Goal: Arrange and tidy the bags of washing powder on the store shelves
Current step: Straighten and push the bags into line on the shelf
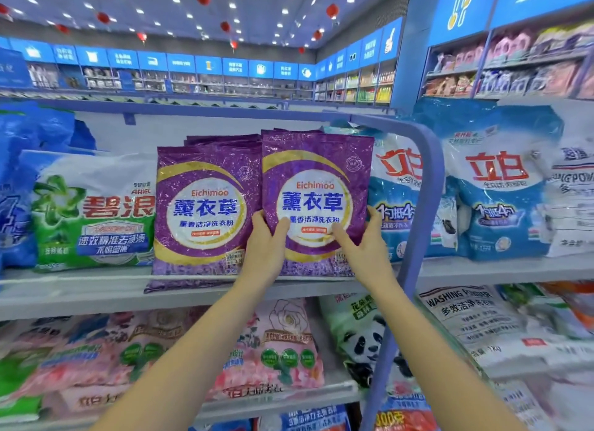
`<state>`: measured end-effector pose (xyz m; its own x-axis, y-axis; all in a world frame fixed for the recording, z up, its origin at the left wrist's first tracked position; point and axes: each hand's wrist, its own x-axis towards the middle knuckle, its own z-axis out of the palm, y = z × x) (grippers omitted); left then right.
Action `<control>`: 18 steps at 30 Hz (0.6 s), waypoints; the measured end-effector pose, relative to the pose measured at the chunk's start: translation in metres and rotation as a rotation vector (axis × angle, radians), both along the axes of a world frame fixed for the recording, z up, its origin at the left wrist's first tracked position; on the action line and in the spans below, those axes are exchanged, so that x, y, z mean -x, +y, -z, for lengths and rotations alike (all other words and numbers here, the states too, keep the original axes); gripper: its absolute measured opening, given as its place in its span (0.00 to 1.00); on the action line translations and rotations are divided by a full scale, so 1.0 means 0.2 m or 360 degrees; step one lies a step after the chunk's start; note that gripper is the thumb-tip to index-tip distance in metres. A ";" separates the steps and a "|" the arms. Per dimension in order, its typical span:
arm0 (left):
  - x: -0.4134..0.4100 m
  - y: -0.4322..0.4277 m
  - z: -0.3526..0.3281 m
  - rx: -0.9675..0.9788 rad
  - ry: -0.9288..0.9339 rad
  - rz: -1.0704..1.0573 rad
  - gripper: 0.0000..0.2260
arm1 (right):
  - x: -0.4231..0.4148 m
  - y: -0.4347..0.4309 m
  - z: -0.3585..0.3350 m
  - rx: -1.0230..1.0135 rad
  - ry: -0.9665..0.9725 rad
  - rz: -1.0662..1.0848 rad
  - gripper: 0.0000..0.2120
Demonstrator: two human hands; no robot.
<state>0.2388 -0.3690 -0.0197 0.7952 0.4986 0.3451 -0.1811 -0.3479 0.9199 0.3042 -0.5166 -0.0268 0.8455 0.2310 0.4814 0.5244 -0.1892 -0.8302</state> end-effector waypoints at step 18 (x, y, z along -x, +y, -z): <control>-0.14 -0.04 0.10 -0.0442 -0.0078 -0.0470 0.29 | -0.10 0.15 0.06 0.0943 -0.0613 0.0858 0.29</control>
<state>0.2663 -0.3765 -0.0402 0.6112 0.5853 0.5327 -0.0775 -0.6256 0.7763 0.3235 -0.4863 -0.0382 0.7152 0.1495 0.6827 0.4624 -0.8337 -0.3019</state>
